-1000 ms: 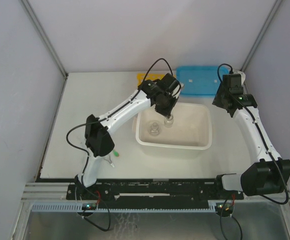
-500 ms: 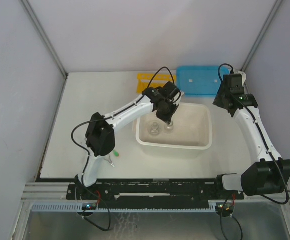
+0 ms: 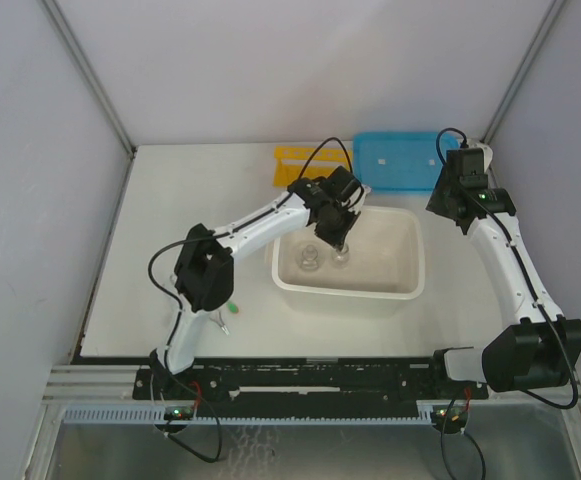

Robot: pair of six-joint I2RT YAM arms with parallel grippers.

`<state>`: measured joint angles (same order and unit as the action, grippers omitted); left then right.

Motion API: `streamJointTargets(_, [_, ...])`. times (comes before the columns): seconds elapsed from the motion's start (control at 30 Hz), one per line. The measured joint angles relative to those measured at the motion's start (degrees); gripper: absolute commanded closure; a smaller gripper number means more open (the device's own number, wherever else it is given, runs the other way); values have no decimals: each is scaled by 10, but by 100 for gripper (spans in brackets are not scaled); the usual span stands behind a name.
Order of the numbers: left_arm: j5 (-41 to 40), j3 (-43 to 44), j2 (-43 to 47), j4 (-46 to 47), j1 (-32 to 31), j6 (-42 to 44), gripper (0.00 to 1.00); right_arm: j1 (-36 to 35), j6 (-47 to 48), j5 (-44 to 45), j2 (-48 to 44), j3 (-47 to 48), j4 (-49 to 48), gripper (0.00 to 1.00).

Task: Organize the chemistry lab equipment
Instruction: Place the chemistry item in the storage box.

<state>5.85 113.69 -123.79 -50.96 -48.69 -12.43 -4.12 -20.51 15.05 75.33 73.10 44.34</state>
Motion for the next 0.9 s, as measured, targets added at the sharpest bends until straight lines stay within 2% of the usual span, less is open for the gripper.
streamJointTargets(0.2, [0, -16, -4, 2, -1, 2, 93, 0, 0, 1, 0, 0, 0, 63])
streamJointTargets(0.4, [-2, -30, -6, 6, -3, 6, 74, 0, 0, 1, 0, 0, 0, 63])
streamJointTargets(0.5, [-2, -31, -6, 6, -4, 7, 67, 0, 0, 1, 0, 0, 0, 63])
streamJointTargets(0.9, [-7, -33, -2, 7, -4, 6, 63, -5, -1, 1, 0, 0, 0, 64])
